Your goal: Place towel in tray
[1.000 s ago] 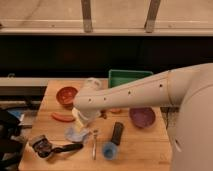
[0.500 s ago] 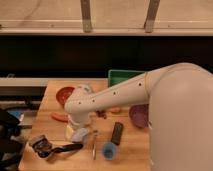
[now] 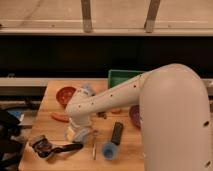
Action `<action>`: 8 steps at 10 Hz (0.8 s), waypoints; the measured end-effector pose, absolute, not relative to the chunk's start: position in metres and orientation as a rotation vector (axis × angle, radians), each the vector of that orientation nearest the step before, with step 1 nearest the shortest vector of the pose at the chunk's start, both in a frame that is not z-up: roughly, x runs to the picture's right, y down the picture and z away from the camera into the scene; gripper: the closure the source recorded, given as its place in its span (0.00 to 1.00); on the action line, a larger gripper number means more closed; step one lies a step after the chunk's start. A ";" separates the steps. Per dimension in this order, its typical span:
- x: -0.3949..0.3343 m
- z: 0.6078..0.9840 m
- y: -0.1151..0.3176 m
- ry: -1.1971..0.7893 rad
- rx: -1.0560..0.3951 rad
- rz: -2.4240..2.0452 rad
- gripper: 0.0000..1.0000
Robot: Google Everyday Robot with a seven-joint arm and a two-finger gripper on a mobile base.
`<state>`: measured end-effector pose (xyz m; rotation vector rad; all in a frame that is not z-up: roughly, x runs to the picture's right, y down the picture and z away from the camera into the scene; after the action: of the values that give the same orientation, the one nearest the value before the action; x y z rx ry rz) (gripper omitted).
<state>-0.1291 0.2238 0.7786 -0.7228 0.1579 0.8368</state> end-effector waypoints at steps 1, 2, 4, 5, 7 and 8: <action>-0.128 0.782 0.226 0.161 -0.722 0.838 0.30; -0.128 0.786 0.229 0.172 -0.728 0.835 0.40; -0.128 0.791 0.235 0.195 -0.741 0.829 0.60; -0.124 0.793 0.236 0.206 -0.742 0.833 0.70; -0.122 0.794 0.236 0.210 -0.737 0.831 0.88; -0.118 0.791 0.230 0.207 -0.724 0.841 0.96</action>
<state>-0.1178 0.2301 0.7906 -0.7244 0.2070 0.8408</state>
